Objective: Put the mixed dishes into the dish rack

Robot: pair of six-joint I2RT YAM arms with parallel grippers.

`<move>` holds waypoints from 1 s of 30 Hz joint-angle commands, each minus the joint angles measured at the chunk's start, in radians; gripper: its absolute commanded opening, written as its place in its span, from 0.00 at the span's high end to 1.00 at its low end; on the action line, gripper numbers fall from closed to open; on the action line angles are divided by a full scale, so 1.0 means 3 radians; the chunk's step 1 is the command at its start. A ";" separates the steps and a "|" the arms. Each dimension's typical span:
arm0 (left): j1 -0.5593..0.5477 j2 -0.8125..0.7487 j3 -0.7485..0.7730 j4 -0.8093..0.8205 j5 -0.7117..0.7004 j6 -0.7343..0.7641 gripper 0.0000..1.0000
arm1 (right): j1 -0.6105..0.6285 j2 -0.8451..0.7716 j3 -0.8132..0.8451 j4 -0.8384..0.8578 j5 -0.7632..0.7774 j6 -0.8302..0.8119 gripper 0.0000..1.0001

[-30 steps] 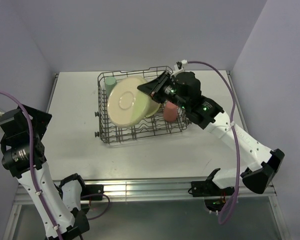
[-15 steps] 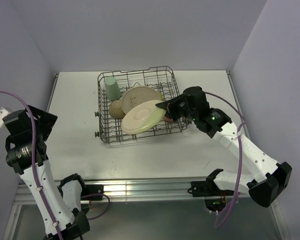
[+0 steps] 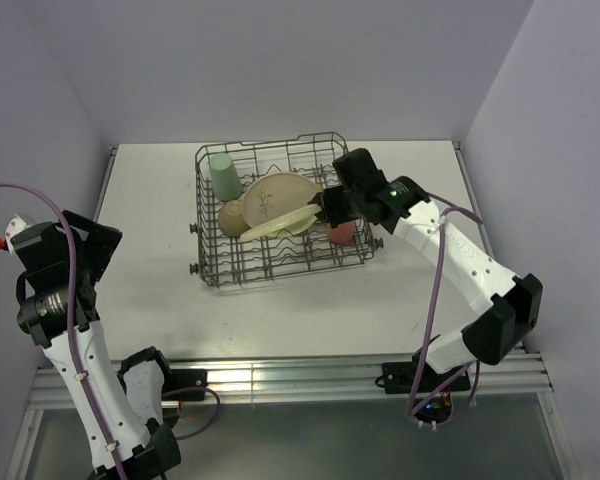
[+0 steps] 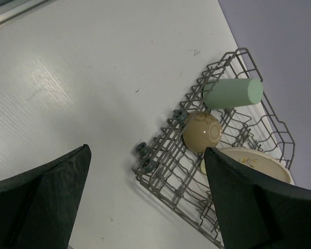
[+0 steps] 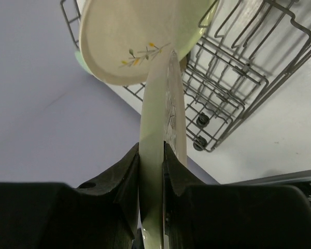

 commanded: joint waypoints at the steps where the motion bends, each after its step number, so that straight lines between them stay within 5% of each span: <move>1: -0.0003 -0.0045 -0.0131 0.0242 0.0244 0.0023 0.03 | 0.0091 0.0105 0.0615 -0.0165 0.0240 0.0472 1.00; 11: -0.0003 -0.0117 -0.0295 0.0360 0.0203 -0.0135 0.03 | 0.0407 0.1046 0.1919 -0.1555 0.0731 0.1019 1.00; 17: -0.0064 -0.0183 -0.0285 0.0319 0.0116 -0.0181 0.04 | 0.0535 0.1307 0.2267 -0.1832 0.0884 0.1336 1.00; 30: -0.0115 -0.0275 -0.0346 0.0303 0.0091 -0.0196 0.03 | 0.0464 0.1385 0.2176 -0.2099 0.0925 0.1709 1.00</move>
